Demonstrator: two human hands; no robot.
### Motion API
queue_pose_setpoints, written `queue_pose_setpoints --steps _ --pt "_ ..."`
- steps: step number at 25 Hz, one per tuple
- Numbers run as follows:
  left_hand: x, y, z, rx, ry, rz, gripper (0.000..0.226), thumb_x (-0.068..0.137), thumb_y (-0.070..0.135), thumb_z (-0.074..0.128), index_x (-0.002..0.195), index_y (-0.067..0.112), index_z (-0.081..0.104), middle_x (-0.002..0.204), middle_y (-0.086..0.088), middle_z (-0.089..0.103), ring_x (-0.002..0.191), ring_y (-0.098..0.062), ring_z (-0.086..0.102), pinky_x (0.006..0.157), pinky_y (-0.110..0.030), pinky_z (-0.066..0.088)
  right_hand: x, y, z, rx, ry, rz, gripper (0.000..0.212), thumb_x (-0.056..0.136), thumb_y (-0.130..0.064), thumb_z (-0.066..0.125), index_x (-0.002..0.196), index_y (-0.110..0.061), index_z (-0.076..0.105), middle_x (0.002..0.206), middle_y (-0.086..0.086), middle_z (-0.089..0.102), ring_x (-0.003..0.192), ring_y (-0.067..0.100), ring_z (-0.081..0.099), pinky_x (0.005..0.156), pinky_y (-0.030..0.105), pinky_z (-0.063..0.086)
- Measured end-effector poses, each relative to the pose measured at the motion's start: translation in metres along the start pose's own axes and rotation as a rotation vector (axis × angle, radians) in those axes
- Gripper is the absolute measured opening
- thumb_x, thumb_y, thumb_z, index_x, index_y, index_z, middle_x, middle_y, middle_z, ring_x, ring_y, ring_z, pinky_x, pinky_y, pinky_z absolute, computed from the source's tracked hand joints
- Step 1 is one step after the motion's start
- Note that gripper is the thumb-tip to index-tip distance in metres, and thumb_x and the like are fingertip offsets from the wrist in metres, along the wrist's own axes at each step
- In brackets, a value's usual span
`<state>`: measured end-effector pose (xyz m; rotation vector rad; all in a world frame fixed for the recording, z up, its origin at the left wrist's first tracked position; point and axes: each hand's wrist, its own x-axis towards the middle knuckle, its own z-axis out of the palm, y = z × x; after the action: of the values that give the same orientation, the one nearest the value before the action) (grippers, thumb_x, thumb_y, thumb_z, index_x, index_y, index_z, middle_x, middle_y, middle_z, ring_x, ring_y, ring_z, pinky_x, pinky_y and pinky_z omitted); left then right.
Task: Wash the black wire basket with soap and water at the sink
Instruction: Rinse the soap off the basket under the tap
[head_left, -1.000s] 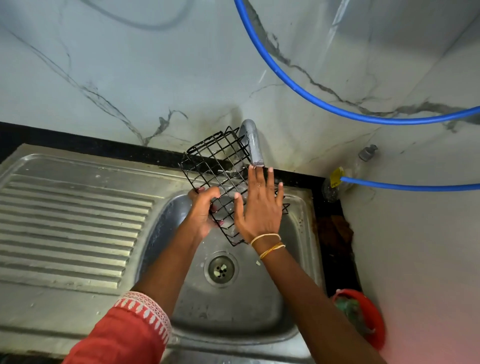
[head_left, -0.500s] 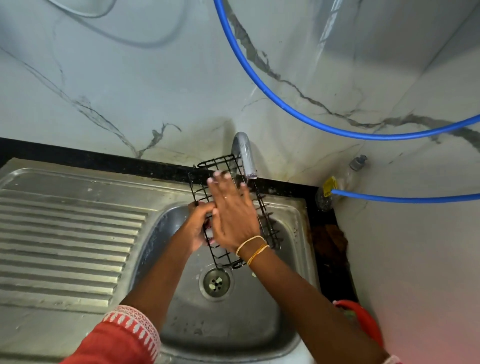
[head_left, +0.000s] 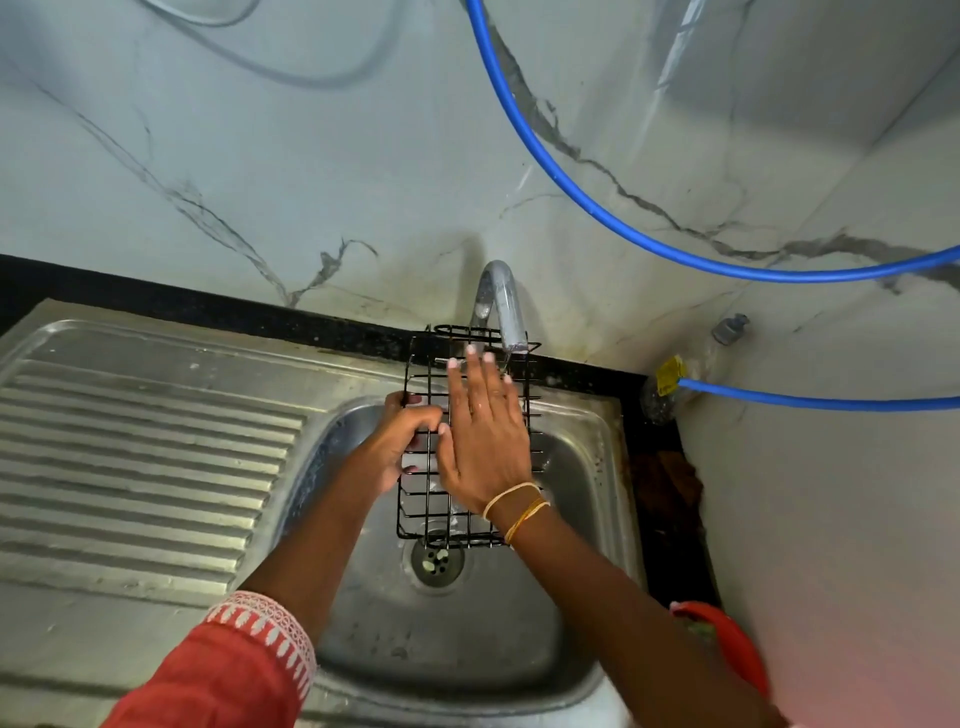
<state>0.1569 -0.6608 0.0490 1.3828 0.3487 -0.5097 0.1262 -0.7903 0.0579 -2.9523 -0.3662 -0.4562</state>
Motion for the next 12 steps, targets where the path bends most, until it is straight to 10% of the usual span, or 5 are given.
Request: queue_pose_setpoints --steps 2,5,9,12 --pt "-0.001 -0.005 0.0 -0.051 0.023 -0.045 0.066 0.037 0.027 0.067 0.098 0.015 0.044 0.078 0.002 0.044 0.075 -0.013 0.04 0.069 -0.031 0.034 0.012 0.028 -0.005 -0.037 -0.027 -0.121 0.069 0.092 -0.043 0.028 0.153 -0.015 0.012 0.16 0.006 0.007 0.148 0.026 0.004 0.119 0.051 0.006" --pt "-0.005 -0.002 0.009 -0.186 0.06 -0.09 0.053 0.039 0.023 0.062 0.089 0.021 0.045 0.074 0.004 0.04 0.07 -0.013 0.037 0.067 -0.031 0.032 0.023 0.046 -0.013 0.008 0.039 0.31 0.065 0.094 -0.044 0.028 0.151 -0.015 0.018 0.16 0.011 0.011 0.147 0.029 0.008 0.117 0.055 0.011" --pt "-0.004 0.001 0.011 -0.228 0.038 -0.091 0.037 0.043 0.025 0.063 0.079 0.019 0.053 0.081 -0.002 0.049 0.082 -0.019 0.045 0.075 -0.037 0.036 -0.021 0.021 -0.001 -0.041 -0.089 -0.186 0.064 0.097 -0.048 0.03 0.153 -0.024 0.01 0.161 0.003 0.003 0.148 0.021 0.0 0.118 0.055 0.009" --pt "-0.003 0.001 0.008 -0.193 0.024 -0.102 0.056 0.044 0.021 0.063 0.099 0.018 0.049 0.081 0.002 0.045 0.076 -0.014 0.042 0.074 -0.037 0.037 -0.03 0.047 0.001 0.056 0.016 0.092 0.062 0.096 -0.049 0.025 0.152 -0.031 0.004 0.161 -0.001 0.001 0.149 0.02 0.003 0.119 0.05 0.007"
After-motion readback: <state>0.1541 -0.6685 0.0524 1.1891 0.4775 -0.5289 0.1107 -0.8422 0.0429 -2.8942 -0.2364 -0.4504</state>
